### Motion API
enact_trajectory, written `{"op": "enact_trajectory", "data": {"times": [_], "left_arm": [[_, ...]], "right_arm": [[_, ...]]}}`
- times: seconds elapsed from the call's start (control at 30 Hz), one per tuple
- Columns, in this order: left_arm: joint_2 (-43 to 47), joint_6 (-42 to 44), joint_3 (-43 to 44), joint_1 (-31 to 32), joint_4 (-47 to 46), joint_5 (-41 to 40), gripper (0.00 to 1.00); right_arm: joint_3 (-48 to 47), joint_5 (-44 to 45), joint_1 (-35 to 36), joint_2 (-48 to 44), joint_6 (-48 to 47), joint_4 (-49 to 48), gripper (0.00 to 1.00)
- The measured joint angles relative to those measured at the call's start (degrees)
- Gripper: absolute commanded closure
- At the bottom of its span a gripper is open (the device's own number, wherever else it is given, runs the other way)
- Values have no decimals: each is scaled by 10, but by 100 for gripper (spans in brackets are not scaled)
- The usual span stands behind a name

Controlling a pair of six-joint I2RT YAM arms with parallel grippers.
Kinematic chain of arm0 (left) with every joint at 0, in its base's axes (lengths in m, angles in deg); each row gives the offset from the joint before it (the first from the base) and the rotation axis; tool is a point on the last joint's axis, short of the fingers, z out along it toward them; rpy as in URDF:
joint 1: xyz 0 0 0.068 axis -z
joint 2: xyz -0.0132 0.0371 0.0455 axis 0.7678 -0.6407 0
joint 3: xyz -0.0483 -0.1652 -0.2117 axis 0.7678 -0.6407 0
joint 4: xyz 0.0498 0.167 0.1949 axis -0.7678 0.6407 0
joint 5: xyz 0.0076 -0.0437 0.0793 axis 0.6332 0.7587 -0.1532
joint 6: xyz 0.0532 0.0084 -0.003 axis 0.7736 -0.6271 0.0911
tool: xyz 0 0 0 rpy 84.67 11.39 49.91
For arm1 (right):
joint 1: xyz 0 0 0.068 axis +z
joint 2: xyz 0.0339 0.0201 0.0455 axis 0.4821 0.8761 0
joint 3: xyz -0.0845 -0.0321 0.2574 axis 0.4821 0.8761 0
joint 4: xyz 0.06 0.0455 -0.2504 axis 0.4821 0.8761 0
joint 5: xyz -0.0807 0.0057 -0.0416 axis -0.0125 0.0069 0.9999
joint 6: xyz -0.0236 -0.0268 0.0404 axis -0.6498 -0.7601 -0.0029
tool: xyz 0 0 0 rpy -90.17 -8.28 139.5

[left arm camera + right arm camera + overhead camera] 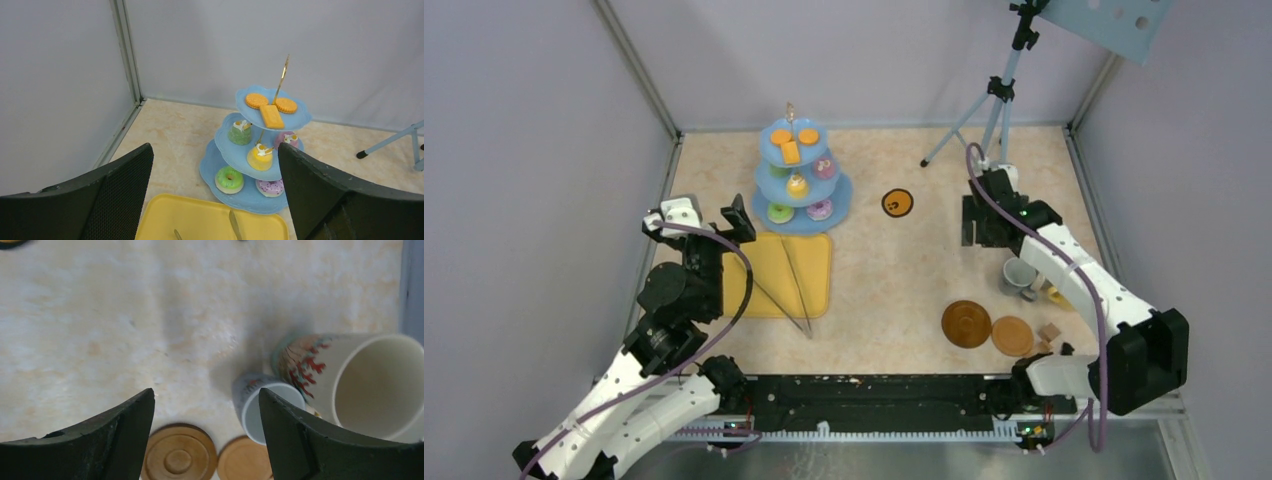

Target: Serve the afternoon tea

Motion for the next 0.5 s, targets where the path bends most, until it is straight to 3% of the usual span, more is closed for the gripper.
{"op": "enact_trajectory", "data": {"times": [0.2, 0.5], "left_arm": [[-1, -5, 0, 0, 2, 10, 1], [-1, -7, 0, 0, 3, 12, 1]], "right_arm": [[68, -22, -100, -2, 13, 37, 34], [113, -38, -111, -2, 45, 27, 45]]}}
